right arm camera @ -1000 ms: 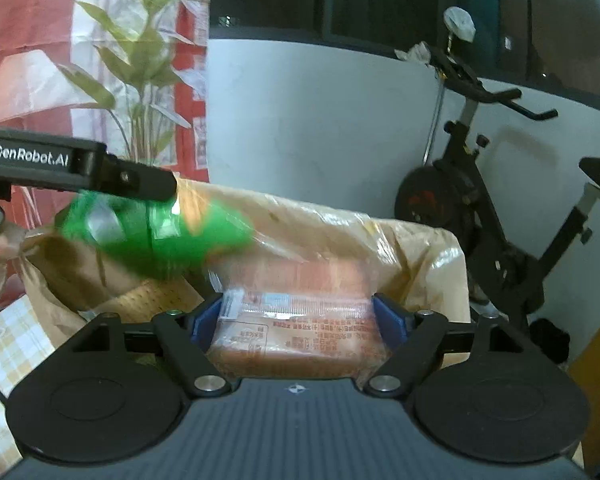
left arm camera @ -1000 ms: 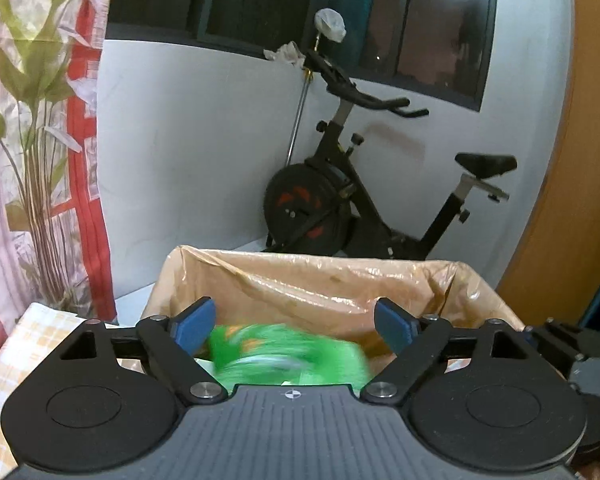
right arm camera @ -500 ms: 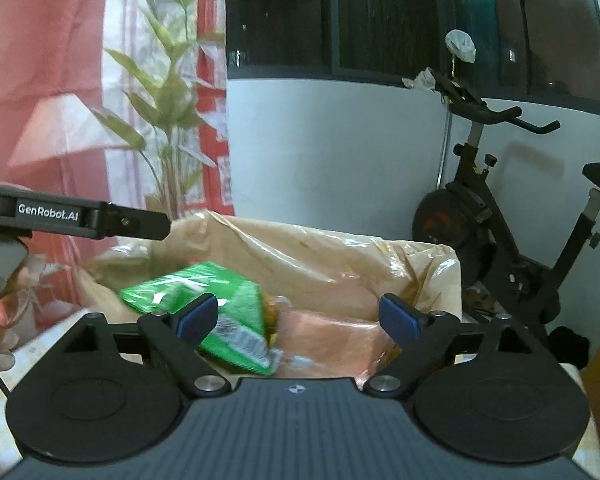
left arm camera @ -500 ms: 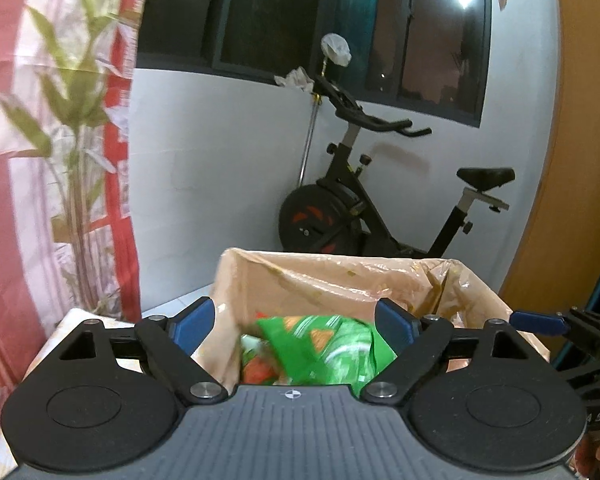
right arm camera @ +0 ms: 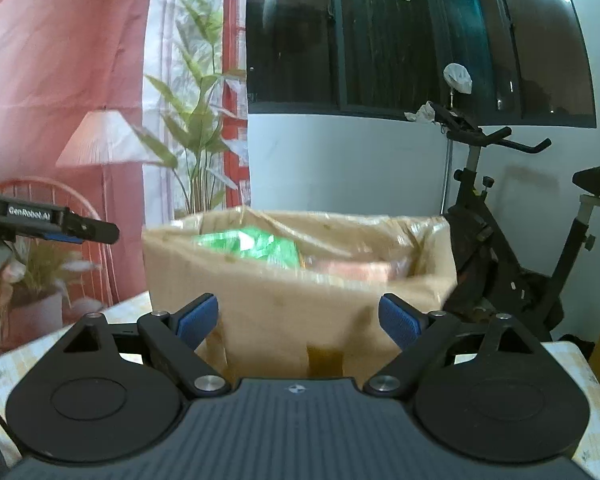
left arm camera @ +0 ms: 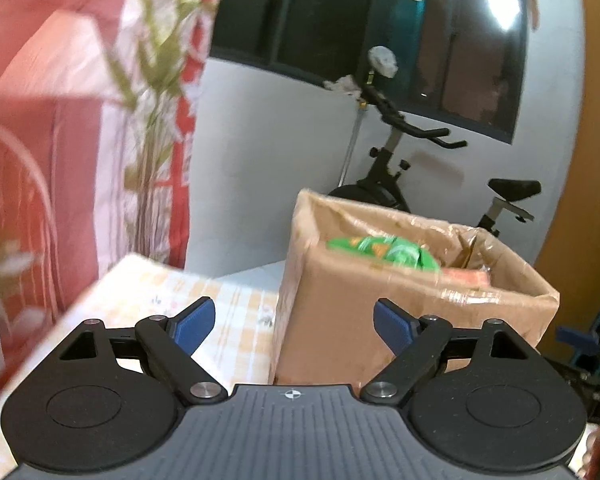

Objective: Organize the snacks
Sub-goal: 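Move both grippers back down toward the remaining snacks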

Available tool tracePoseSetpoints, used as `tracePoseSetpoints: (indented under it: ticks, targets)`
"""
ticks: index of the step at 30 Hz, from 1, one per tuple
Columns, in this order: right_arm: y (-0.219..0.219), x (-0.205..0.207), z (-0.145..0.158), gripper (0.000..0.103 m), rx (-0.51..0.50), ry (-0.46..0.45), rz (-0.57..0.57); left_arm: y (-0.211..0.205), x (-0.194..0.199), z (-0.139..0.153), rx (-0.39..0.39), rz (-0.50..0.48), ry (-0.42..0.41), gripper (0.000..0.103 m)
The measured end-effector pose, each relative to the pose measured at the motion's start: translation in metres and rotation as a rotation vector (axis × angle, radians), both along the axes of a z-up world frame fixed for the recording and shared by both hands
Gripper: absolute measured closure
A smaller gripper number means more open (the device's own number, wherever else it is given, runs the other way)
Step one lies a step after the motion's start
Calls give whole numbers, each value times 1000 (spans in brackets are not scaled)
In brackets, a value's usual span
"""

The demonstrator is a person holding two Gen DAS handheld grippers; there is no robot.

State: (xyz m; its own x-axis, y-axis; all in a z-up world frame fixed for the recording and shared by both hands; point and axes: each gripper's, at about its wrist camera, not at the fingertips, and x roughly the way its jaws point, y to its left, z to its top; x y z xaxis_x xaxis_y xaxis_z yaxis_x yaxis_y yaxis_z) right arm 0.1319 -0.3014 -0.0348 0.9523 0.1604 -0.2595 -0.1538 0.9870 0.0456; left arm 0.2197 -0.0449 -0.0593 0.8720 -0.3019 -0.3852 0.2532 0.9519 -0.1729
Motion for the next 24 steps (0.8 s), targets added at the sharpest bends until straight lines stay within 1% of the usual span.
tracePoseSetpoints:
  ticks: [2, 4, 10, 14, 15, 17, 18, 21, 24]
  targets:
    - [-1, -3, -10, 13, 6, 19, -4, 1, -2, -12, -3, 20, 27, 16]
    - [-5, -5, -22, 14, 18, 57, -9, -1, -3, -22, 14, 36, 52, 20]
    - [-17, -5, -57, 15, 6, 153, -26, 1, -5, -42, 21, 67, 104, 20]
    - [-25, -1, -82, 15, 1, 246, -66, -2, -8, -56, 30, 73, 144, 20]
    - [-27, 0, -88, 17, -8, 273, -76, -3, -9, -59, 30, 73, 155, 20]
    - [-27, 2, -99, 19, -50, 330, -98, -3, -12, -66, 31, 73, 173, 21]
    - [-26, 4, -103, 20, -88, 361, -112, -4, -13, -67, 33, 71, 180, 21]
    - [-25, 6, -114, 20, -191, 409, -138, -6, -13, -72, 42, 63, 191, 21]
    - [-26, 8, -120, 20, -218, 445, -127, -8, -11, -74, 45, 59, 196, 21]
